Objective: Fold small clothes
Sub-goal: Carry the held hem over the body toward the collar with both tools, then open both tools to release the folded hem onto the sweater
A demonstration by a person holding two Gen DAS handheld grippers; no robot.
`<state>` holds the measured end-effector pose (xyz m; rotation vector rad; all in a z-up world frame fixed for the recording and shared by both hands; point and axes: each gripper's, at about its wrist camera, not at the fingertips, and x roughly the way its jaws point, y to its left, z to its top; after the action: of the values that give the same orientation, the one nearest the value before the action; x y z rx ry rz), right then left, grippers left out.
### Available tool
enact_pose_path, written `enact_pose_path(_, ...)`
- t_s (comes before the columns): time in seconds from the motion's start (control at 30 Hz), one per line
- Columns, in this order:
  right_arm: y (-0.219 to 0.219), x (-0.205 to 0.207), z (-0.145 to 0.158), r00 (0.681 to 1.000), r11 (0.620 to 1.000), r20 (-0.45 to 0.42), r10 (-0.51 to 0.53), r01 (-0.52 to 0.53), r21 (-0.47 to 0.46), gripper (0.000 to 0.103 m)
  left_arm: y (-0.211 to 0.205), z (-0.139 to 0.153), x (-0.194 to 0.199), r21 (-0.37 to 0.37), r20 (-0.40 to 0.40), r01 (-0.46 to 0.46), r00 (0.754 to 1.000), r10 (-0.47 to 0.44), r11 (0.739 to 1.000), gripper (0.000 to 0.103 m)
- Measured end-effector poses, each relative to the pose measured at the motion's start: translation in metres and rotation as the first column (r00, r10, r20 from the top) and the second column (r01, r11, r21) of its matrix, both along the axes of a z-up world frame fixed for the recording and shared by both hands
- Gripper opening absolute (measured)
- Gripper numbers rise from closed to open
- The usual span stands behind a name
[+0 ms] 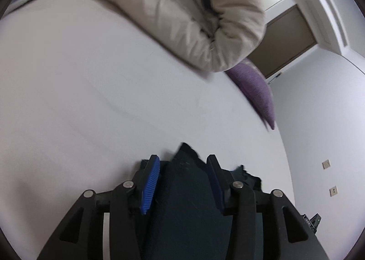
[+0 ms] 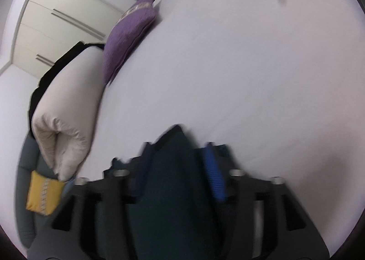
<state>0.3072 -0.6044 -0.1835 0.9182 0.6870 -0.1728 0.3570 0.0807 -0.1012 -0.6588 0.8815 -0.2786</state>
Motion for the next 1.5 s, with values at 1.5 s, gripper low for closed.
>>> enact_pose_path(1.5,0.250,-0.090,-0.067,0.850,0.837,0.082,0.520,-0.527,0.148,0.032,-0.080,-0.029,-0.146,0.355,0.032,0.246,0.961,-0.275,0.902,0.037)
